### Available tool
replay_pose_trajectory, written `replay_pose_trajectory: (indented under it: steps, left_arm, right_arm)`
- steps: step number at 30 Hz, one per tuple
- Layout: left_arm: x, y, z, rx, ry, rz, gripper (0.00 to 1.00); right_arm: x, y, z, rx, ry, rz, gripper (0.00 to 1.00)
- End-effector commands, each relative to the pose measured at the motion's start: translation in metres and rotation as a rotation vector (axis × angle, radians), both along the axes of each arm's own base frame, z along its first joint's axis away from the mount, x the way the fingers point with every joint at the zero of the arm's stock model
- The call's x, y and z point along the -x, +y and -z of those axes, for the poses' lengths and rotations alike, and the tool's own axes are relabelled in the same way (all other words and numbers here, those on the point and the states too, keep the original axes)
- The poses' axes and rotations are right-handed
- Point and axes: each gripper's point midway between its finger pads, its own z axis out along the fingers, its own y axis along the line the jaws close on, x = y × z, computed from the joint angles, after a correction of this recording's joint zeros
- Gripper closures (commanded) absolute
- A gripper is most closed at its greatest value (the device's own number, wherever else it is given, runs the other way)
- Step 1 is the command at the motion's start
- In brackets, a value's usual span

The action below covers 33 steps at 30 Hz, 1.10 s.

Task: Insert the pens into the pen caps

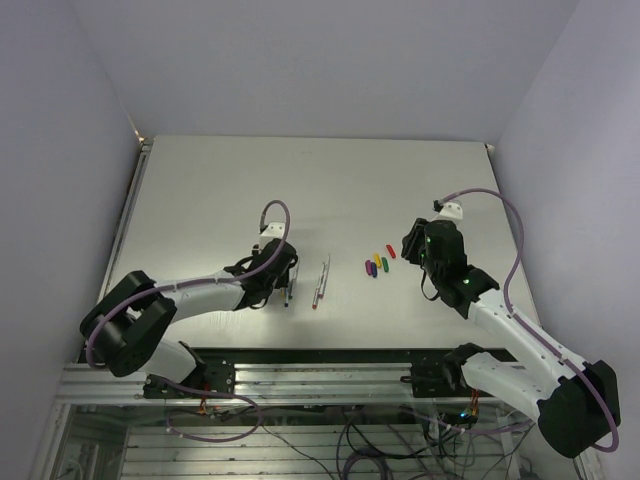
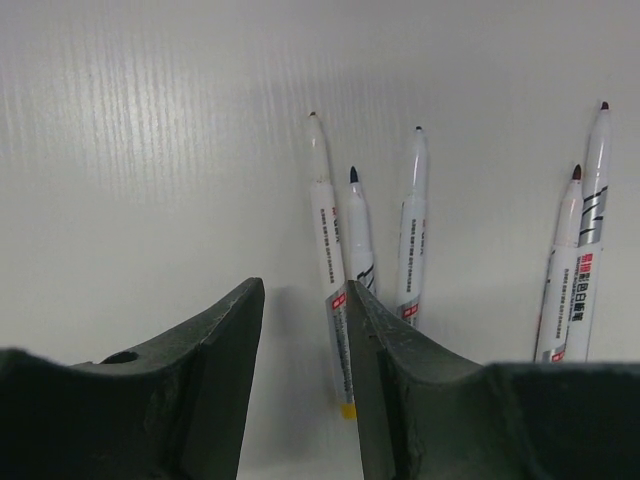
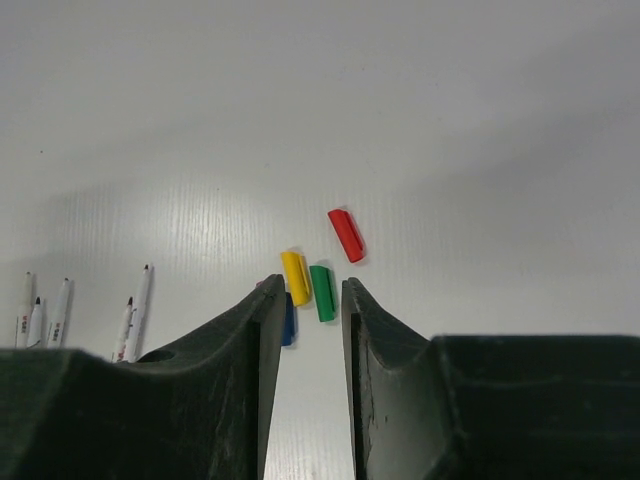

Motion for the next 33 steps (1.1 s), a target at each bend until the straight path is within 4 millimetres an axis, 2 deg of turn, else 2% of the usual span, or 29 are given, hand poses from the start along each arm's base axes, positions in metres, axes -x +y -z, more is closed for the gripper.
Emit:
replay_pose_trajectory:
  steps: [1,20,33]
  left_arm:
    - [-0.008,-0.02,-0.01,0.052,-0.021,0.021,0.5]
    - [-0.004,-0.014,0.001,-0.001,0.012,-0.002,0.56]
    - [0.006,0.001,0.003,-0.074,0.061,-0.02,0.6]
  right_arm:
    - [0.0,-0.001,-0.001,-0.013,-0.015,0.017,0.7]
    - [-0.001,0.003,0.005,-0.035,0.001,0.016,0.71]
    - [0.0,0.006,0.006,-0.056,0.001,0.008,0.72]
